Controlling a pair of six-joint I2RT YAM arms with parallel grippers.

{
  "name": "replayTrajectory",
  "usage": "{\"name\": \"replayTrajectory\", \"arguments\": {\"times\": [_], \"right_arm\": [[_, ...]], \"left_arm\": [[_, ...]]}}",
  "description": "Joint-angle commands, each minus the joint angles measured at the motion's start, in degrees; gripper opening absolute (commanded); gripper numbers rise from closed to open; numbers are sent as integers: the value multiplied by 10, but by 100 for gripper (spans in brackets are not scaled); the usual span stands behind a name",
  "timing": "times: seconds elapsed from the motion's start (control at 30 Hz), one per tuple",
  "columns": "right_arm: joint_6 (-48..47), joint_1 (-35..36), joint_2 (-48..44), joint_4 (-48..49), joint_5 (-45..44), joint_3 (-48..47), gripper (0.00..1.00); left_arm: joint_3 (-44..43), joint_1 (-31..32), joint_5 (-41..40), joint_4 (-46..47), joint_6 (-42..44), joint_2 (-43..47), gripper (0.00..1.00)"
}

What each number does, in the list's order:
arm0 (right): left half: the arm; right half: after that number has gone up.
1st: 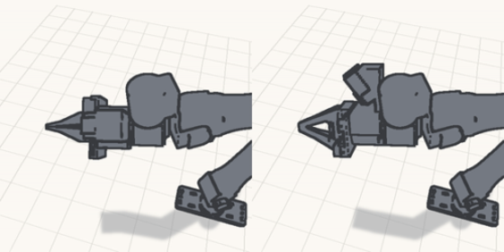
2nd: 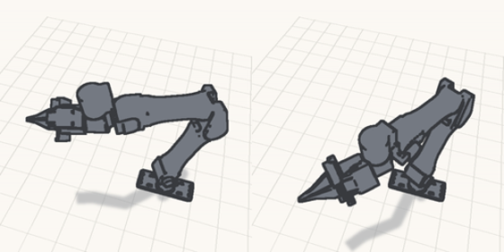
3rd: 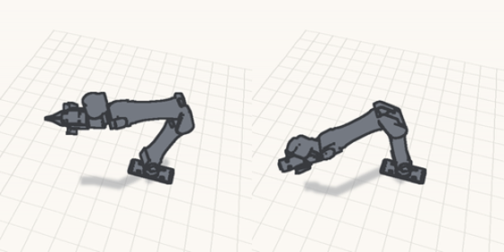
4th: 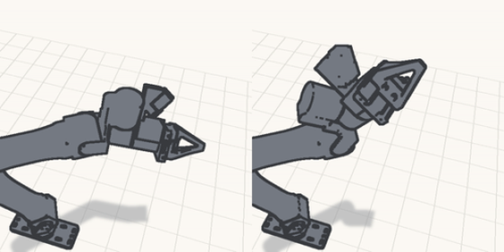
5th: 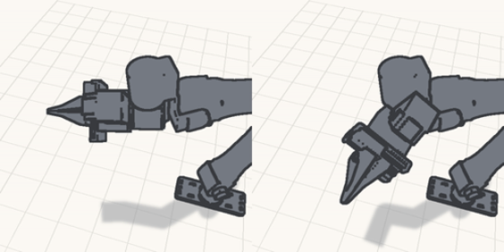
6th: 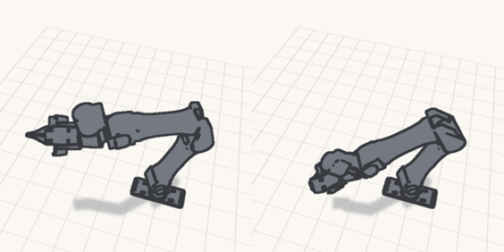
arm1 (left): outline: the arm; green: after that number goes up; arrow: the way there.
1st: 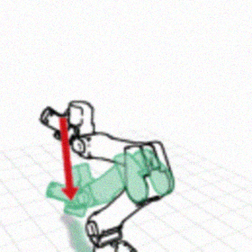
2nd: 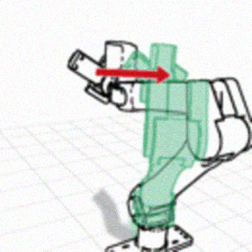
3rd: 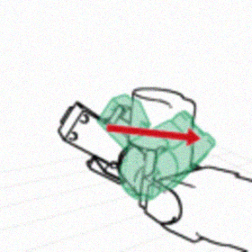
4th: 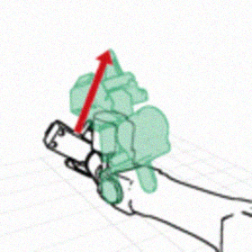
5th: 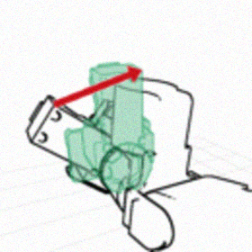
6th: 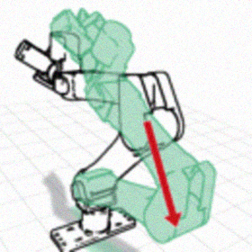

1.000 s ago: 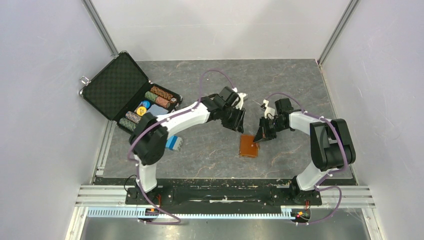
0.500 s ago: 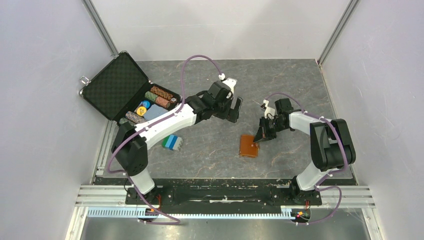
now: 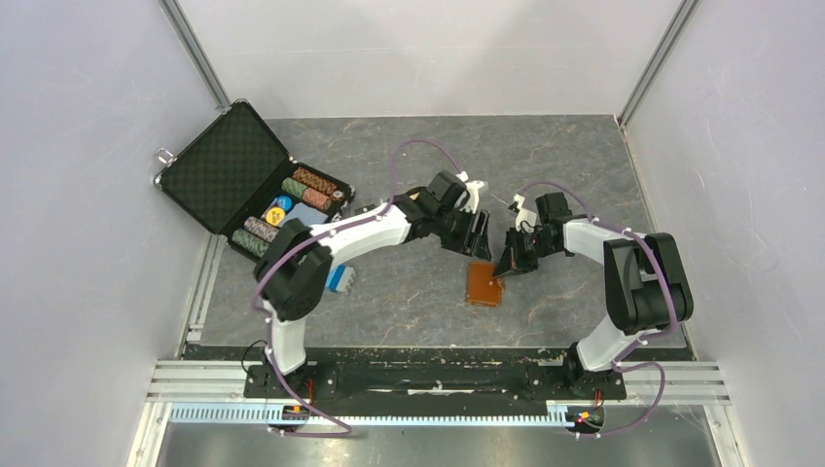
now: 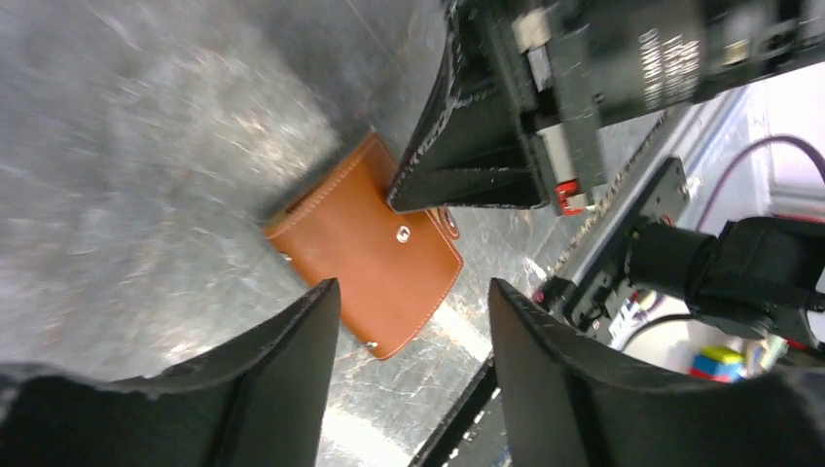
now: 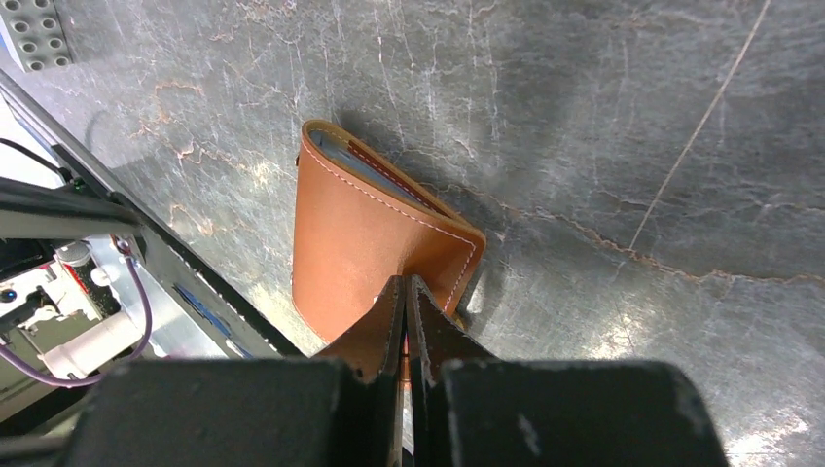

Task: Put the credit cards into the card holder
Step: Close the card holder at the center of the board.

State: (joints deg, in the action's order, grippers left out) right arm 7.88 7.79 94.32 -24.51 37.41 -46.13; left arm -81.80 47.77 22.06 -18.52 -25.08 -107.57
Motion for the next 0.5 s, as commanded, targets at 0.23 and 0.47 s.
{"name": "replayTrajectory", "arguments": {"times": [0.23,0.47], "right_arm": [[21,-15,-1,46,-17,40,0],[21,-16,-1,48,-12,40,0]], "left_arm": [[-10,15,170,78,-128,-103,55],[-22,15,163,72,-139,-139,45]]}}
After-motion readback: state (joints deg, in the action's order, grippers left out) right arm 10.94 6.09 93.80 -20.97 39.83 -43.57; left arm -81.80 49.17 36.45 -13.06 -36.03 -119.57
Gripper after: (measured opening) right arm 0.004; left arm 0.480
